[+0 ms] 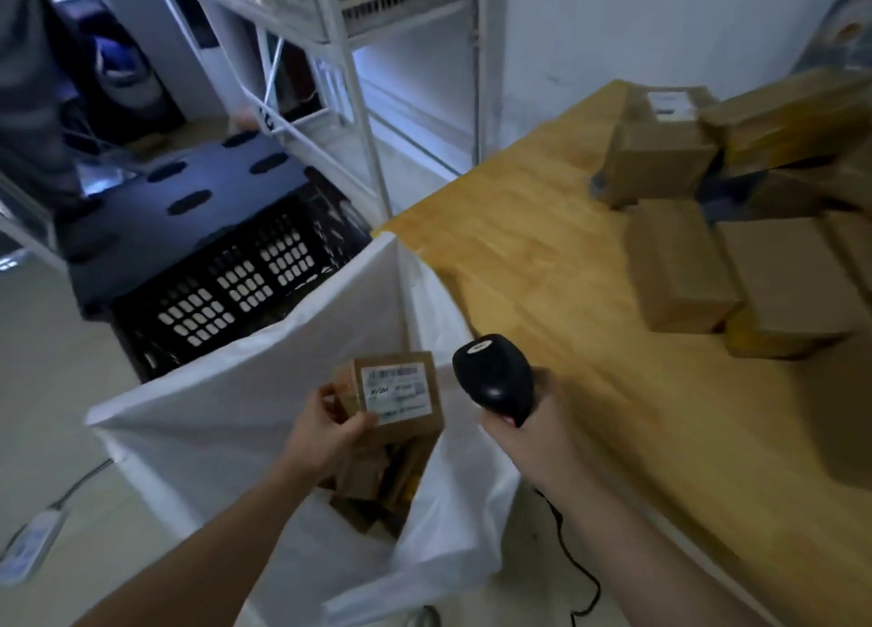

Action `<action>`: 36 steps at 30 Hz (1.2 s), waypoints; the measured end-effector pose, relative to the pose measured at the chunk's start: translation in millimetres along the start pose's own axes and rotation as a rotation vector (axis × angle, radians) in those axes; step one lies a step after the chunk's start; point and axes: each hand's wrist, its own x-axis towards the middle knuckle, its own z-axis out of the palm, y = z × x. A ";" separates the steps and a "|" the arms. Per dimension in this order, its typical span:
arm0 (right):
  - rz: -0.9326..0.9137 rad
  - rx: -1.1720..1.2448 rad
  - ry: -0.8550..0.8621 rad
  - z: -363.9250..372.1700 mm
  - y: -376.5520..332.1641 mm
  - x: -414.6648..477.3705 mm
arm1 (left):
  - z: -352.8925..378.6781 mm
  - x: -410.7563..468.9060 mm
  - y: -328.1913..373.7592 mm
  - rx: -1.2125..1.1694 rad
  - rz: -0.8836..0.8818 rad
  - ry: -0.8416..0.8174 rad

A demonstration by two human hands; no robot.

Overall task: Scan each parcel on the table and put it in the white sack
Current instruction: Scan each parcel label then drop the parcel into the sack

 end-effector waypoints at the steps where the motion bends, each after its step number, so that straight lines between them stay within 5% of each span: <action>1: 0.020 -0.052 -0.002 14.6 7.2 8.8 | -7.5 11.7 -15.5 0.026 -0.047 0.011; 9: 0.113 -0.211 -0.067 64.2 71.5 66.6 | 7.0 113.7 -82.1 0.249 -0.103 0.008; 16: -0.078 -0.121 0.406 58.9 72.5 58.1 | 42.1 162.6 -77.1 0.405 -0.037 0.030; 22: -0.072 -0.326 0.522 56.3 69.8 72.6 | 70.2 182.5 -69.2 0.537 -0.058 0.005; 26: -0.078 -0.463 0.479 52.3 67.1 75.7 | 69.3 174.1 -66.0 0.581 -0.045 -0.092; 36: 0.169 -0.418 0.341 14.4 34.1 47.0 | 57.6 65.3 14.0 0.553 0.337 -0.204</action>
